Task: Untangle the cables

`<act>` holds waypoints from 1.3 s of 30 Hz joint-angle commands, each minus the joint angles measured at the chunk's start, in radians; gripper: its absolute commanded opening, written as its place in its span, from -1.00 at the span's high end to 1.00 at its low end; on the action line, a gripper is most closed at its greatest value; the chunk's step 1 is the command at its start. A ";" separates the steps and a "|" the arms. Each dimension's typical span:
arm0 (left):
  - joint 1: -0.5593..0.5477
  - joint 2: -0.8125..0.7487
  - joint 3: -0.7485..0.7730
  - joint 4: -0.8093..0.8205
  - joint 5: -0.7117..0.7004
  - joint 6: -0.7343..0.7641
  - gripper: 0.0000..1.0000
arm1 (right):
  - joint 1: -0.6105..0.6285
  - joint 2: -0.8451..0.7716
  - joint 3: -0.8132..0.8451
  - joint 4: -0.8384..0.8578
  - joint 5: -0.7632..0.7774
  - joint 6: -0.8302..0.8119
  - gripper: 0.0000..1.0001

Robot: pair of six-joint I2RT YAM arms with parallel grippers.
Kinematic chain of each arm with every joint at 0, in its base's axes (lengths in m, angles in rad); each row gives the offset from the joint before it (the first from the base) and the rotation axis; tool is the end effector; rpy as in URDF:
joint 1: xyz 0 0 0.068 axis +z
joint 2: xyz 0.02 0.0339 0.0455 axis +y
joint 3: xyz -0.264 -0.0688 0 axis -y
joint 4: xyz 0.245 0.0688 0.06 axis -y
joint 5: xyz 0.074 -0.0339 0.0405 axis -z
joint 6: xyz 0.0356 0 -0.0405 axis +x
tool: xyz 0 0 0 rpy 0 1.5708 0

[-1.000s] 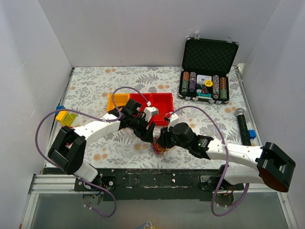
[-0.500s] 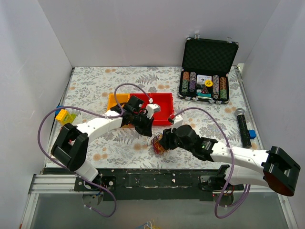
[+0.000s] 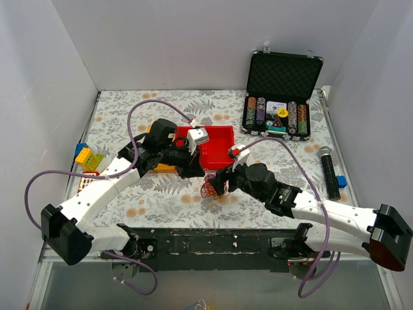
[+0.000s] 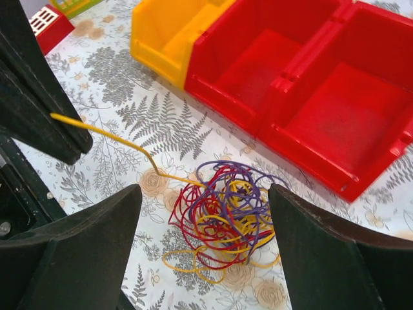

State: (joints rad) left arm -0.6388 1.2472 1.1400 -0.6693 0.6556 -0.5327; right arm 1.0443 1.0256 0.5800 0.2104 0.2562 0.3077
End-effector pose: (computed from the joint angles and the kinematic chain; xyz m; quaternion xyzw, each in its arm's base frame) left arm 0.1950 -0.1718 0.3256 0.1707 0.8652 -0.4498 0.1410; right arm 0.1261 0.1991 0.2625 -0.2066 0.7550 0.3060 0.5419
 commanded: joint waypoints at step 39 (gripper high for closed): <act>-0.002 -0.190 0.527 0.256 -0.466 -0.225 1.00 | 0.076 0.317 -0.167 0.340 0.026 0.106 -0.56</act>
State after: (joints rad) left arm -0.6384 1.0821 1.5860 -0.5995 0.4465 -0.6991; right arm 1.1042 1.3811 0.4435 0.5716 0.2211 0.3672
